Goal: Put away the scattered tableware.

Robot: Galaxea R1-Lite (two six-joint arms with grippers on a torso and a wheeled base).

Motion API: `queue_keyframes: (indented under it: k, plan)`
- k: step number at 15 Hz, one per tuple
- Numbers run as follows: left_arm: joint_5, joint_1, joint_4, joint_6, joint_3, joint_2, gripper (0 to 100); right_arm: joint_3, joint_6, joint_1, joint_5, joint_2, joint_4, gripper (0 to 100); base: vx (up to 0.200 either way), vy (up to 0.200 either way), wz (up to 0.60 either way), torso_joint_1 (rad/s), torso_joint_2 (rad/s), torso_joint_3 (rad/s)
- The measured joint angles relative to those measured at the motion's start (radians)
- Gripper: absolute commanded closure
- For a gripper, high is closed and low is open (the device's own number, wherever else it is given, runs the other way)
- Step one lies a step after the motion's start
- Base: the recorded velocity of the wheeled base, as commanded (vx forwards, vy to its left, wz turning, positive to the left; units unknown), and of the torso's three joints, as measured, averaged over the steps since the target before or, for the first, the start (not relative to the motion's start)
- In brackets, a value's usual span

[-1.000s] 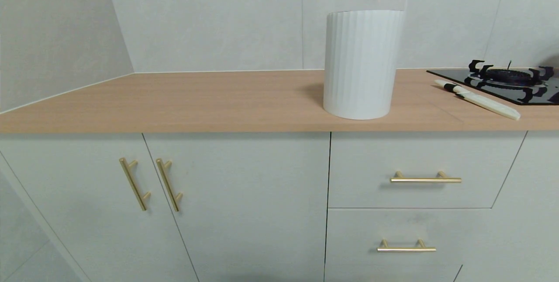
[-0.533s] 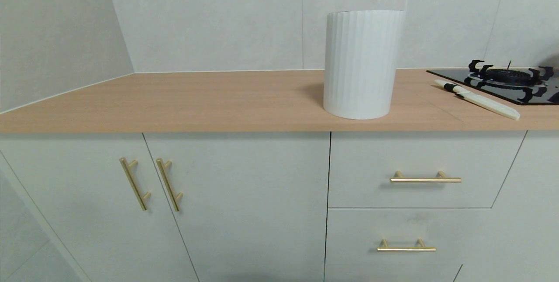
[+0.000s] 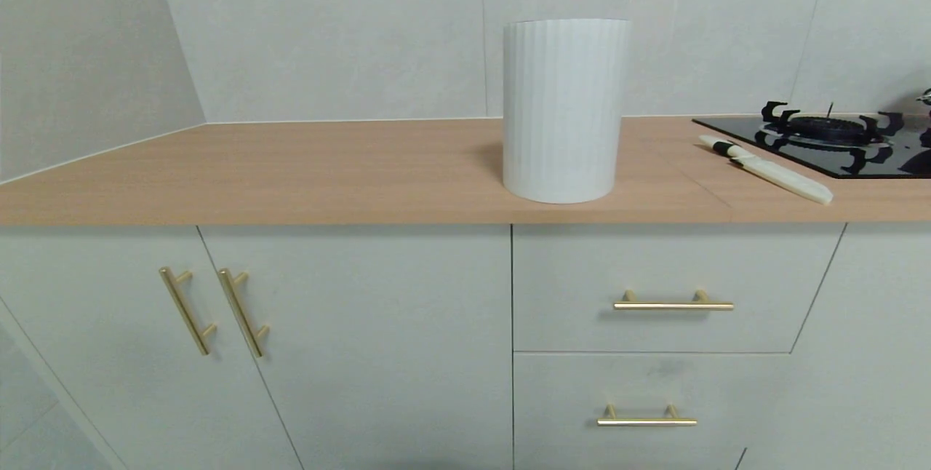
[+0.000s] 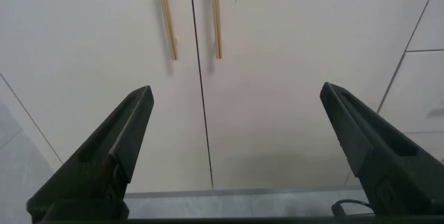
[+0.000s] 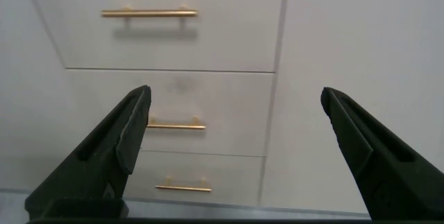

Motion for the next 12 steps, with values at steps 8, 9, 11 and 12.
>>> queue_keyframes:
  k: [8,9,11,12]
  plan:
    - [0.0,0.0,0.0,-0.004,0.0,0.0,0,0.0,0.0,0.001,0.0,0.0,0.0,0,0.025,-0.025,0.0,0.001,0.0,0.001]
    - [0.0,0.0,0.0,-0.004,0.0,0.0,0,0.0,0.0,0.0,0.0,0.0,0.0,0,0.2,0.0,0.0,-0.007,0.0,0.002]
    - [0.0,0.0,0.0,-0.005,0.0,0.0,0,0.0,0.0,0.0,0.0,0.0,0.0,0,0.2,0.0,0.0,-0.002,0.0,0.002]
    - [0.0,0.0,0.0,-0.005,0.0,0.0,0,0.0,0.0,0.0,0.0,0.0,0.0,0,0.2,0.0,0.0,0.002,0.01,0.007]
